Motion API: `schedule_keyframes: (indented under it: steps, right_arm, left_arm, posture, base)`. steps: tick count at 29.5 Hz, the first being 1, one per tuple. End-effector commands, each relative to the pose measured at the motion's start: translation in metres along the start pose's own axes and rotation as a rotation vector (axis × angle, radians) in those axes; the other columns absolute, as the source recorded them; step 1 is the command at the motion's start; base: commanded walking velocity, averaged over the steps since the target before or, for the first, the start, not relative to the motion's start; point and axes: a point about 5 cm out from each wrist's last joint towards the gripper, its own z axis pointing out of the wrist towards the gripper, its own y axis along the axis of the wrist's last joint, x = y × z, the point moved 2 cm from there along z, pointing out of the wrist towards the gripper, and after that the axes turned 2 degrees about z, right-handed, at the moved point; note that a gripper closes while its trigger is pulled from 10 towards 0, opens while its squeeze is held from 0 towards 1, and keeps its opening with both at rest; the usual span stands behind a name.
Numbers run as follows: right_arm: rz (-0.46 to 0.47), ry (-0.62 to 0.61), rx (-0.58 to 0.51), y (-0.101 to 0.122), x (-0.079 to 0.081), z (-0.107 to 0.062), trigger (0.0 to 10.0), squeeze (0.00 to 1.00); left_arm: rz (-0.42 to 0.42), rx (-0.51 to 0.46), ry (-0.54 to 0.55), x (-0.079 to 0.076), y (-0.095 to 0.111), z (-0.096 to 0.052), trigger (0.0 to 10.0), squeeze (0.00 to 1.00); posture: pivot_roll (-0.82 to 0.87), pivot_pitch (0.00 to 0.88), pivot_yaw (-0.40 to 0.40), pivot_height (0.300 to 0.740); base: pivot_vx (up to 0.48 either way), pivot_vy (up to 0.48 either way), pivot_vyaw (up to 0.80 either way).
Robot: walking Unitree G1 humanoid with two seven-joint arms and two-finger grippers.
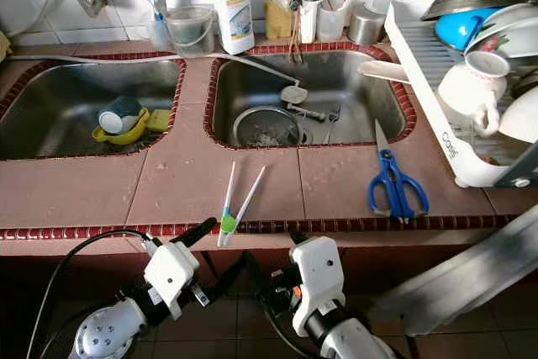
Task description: Kitchen organization
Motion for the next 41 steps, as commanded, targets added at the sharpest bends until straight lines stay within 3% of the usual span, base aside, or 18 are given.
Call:
schedule_keyframes:
  steps: [1,14,16,17,19,20,23,27,28,31,32,33,41]
  right_arm:
    - [0.0,-0.008,-0.023,0.006,0.002,-0.002,10.0,0.0]
    - [0.013,-0.032,-0.025,0.006,0.004,-0.004,10.0,0.0]
    - [0.013,-0.036,-0.025,0.006,0.003,-0.005,10.0,0.0]
    - [0.013,-0.038,-0.025,0.006,0.003,-0.005,10.0,0.0]
    - [0.013,-0.04,-0.025,0.006,0.003,-0.005,10.0,0.0]
    - [0.014,-0.043,-0.025,0.006,0.003,-0.005,10.0,0.0]
    - [0.014,-0.051,-0.027,0.007,0.003,-0.006,10.0,0.0]
    - [0.014,-0.057,-0.026,0.007,0.003,-0.007,10.0,0.0]
    - [0.014,-0.058,-0.026,0.007,0.003,-0.007,10.0,0.0]
    - [0.015,-0.06,-0.027,0.007,0.003,-0.007,10.0,0.0]
    - [0.015,-0.064,-0.027,0.007,0.003,-0.008,10.0,0.0]
    - [0.016,-0.067,-0.027,0.007,0.003,-0.008,10.0,0.0]
    - [0.019,-0.075,-0.03,0.007,0.004,-0.008,10.0,0.0]
  left_arm:
    - [0.012,0.017,-0.015,-0.002,-0.004,0.0,10.0,0.0]
    - [0.038,0.066,0.027,-0.001,-0.014,0.002,10.0,0.0]
    - [0.033,0.063,0.039,0.001,-0.014,0.004,9.6,0.0]
    - [0.04,0.063,0.046,0.002,-0.014,0.004,8.2,0.0]
    - [0.037,0.063,0.051,0.003,-0.014,0.005,8.2,0.0]
    - [0.042,0.062,0.054,0.003,-0.014,0.006,5.7,0.0]
    - [0.044,0.054,0.069,0.005,-0.014,0.007,4.1,0.0]
    - [0.041,0.053,0.081,0.006,-0.014,0.009,4.5,0.0]
    - [0.04,0.049,0.082,0.006,-0.013,0.01,3.6,0.0]
    - [0.047,0.043,0.086,0.006,-0.012,0.011,3.5,0.0]
    - [0.046,0.044,0.09,0.006,-0.012,0.012,1.4,0.0]
    - [0.043,0.044,0.097,0.007,-0.013,0.013,2.0,0.0]
    - [0.05,0.043,0.1,0.009,-0.013,0.015,2.0,0.0]
  posture:
    - [-0.22,0.162,0.097,0.74]
    - [-0.23,0.178,0.105,0.74]
    - [-0.24,0.181,0.106,0.74]
    - [-0.24,0.18,0.106,0.74]
    - [-0.24,0.181,0.106,0.74]
    - [-0.25,0.182,0.106,0.74]
    - [-0.25,0.184,0.107,0.74]
    - [-0.25,0.184,0.107,0.74]
    - [-0.26,0.187,0.108,0.74]
    - [-0.26,0.187,0.108,0.74]
    - [-0.26,0.187,0.109,0.74]
    - [-0.26,0.187,0.109,0.74]
    - [-0.27,0.187,0.116,0.74]
  base:
    - [0.0,0.0,0.0]
    - [0.0,0.0,0.0]
    - [0.0,0.0,0.0]
    - [0.0,0.0,0.0]
    - [0.0,0.0,0.0]
    - [0.0,0.0,0.0]
    - [0.0,0.0,0.0]
    - [0.0,0.0,0.0]
    - [0.0,0.0,0.0]
    - [0.0,0.0,0.0]
    - [0.0,0.0,0.0]
    - [0.0,0.0,0.0]
    - [0.0,0.0,0.0]
